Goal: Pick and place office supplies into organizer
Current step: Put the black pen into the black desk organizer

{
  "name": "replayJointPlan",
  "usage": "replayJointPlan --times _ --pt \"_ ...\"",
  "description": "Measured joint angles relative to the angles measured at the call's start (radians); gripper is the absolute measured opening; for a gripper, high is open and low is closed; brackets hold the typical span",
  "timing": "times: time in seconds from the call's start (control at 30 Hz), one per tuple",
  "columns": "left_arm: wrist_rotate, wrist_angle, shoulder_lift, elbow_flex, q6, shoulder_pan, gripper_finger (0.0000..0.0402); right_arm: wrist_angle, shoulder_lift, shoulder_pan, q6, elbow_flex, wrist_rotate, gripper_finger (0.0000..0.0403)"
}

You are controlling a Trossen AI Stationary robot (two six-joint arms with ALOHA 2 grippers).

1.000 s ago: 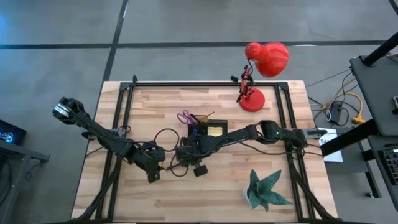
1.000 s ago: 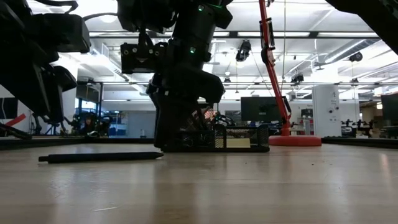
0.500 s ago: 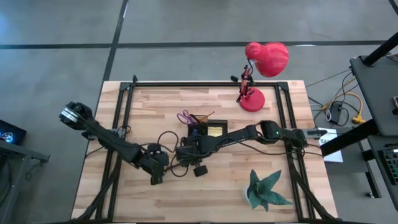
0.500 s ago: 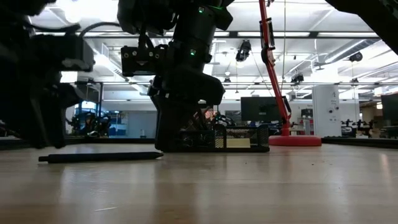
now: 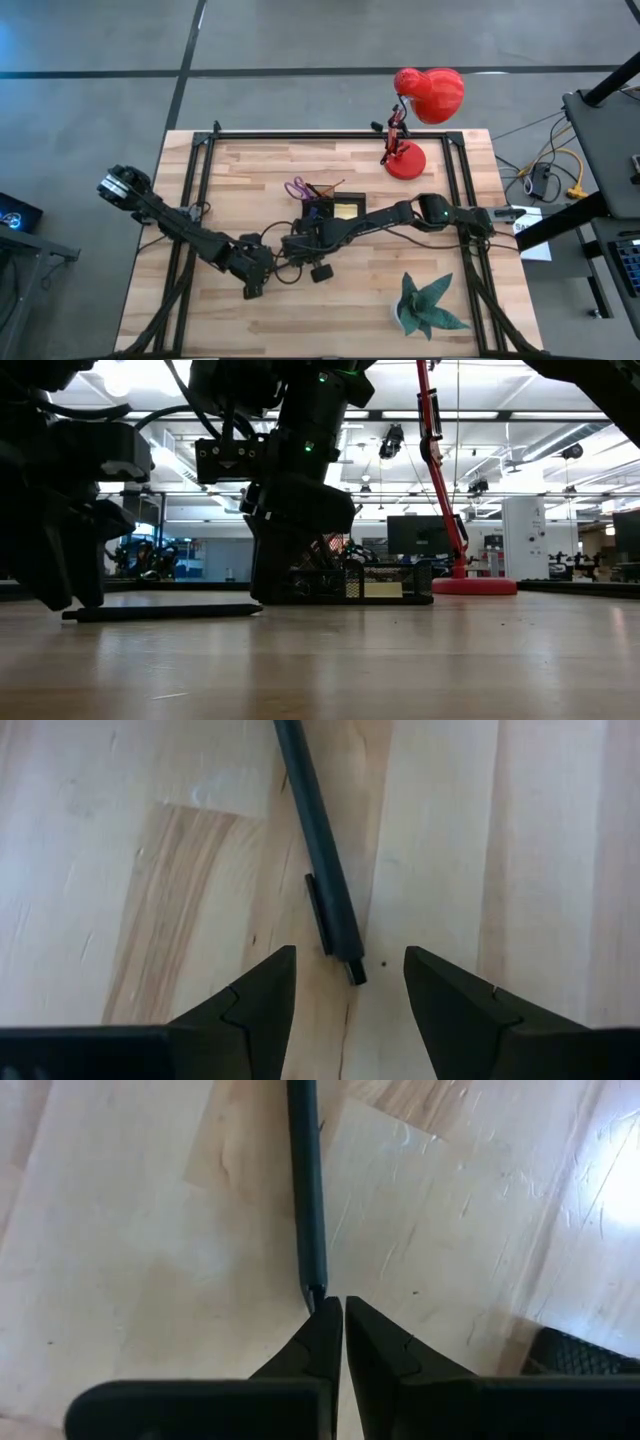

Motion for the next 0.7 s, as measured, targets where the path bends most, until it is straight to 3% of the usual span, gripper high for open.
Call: replayJointPlan --times 0.5,0.7 --pt "0.023 0.056 0.106 0.007 -0.007 0.008 0.0170 0.000 0.000 0.002 0.016 0.000 0.031 0.0009" --pt "0.026 0.055 0.119 0.003 -0.008 0.018 0.0114 -0.003 0.000 0.002 0.022 0.000 0.032 0.0009"
